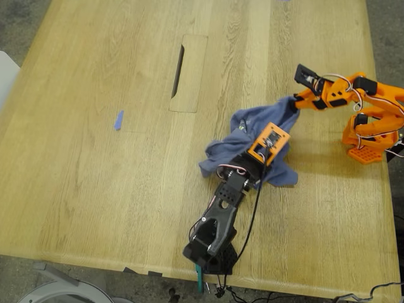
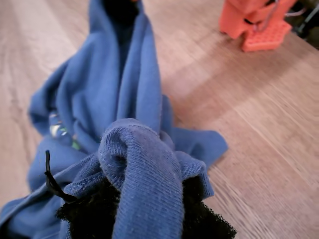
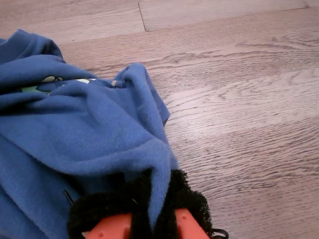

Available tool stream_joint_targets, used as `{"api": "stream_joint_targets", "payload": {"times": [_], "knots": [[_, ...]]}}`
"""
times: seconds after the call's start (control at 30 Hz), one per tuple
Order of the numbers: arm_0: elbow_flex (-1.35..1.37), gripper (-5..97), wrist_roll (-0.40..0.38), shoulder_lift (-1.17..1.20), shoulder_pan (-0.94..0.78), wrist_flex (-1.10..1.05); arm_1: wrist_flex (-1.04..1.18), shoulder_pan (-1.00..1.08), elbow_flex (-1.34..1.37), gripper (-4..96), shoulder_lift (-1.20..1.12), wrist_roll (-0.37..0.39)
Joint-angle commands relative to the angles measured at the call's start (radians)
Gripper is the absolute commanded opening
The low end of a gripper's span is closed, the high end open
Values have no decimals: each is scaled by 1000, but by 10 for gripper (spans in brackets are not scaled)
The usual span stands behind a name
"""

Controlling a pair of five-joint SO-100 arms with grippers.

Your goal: Fold a T-shirt

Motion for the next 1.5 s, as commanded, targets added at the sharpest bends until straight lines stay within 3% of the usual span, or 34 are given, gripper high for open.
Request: {"api": "stream_joint_targets", "payload": {"times": [0.0, 0.13, 0.4, 0.6, 0.83, 0.93, 1.0, 1.07, 1.17, 1.37, 1.47], "knots": [[40, 3, -46, 74, 52, -91, -66, -23, 67, 29, 54, -2], [178, 7, -123, 71, 92, -224, -190, -54, 225, 33, 98, 3], [296, 4, -187, -28, 141, -365, -387, -66, 497, 42, 167, 5], [371, 3, -252, -41, 206, -388, -348, -83, 680, 39, 360, 2], [454, 8, -270, -41, 282, -403, -183, -89, 825, 51, 684, 8], [459, 166, -256, -44, 278, -399, -213, -78, 833, 133, 687, 15], [457, 382, -253, -46, 268, -397, -222, -71, 838, 192, 687, 20], [456, 527, -245, -46, 252, -397, -235, -60, 839, 261, 687, 23], [451, 653, -242, -46, 242, -393, -207, -61, 824, 371, 687, 25], [413, 821, -273, -48, 247, -282, -147, -71, 778, 418, 687, 21], [373, 857, -282, -46, 245, -215, -110, -87, 739, 432, 687, 18]]}}
